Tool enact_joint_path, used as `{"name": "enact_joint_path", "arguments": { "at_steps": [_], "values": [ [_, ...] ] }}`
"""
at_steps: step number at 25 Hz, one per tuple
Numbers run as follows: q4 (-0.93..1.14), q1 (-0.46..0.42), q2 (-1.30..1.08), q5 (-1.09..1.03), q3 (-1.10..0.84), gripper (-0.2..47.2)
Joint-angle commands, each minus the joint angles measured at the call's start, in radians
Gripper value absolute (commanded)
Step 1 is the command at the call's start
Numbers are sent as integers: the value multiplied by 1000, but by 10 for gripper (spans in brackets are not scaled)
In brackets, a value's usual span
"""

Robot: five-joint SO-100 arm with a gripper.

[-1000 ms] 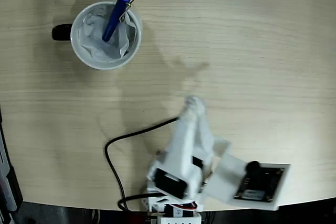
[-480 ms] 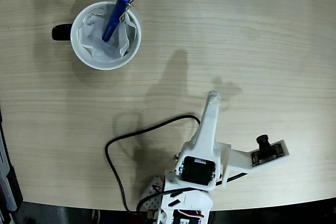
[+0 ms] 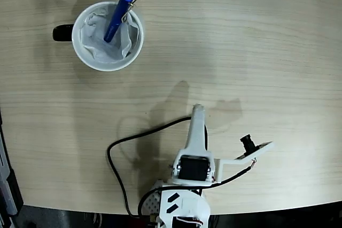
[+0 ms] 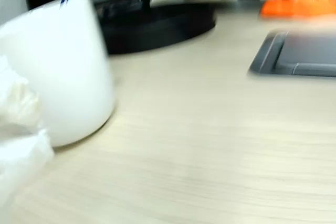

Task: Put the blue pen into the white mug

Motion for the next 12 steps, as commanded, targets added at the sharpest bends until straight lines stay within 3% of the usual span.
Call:
{"name": "enact_joint_path", "arguments": {
  "at_steps": [1,12],
  "values": [
    [61,-6,72,-5,-8,0],
    [268,-46,176,-5,-29,0]
  ]
}}
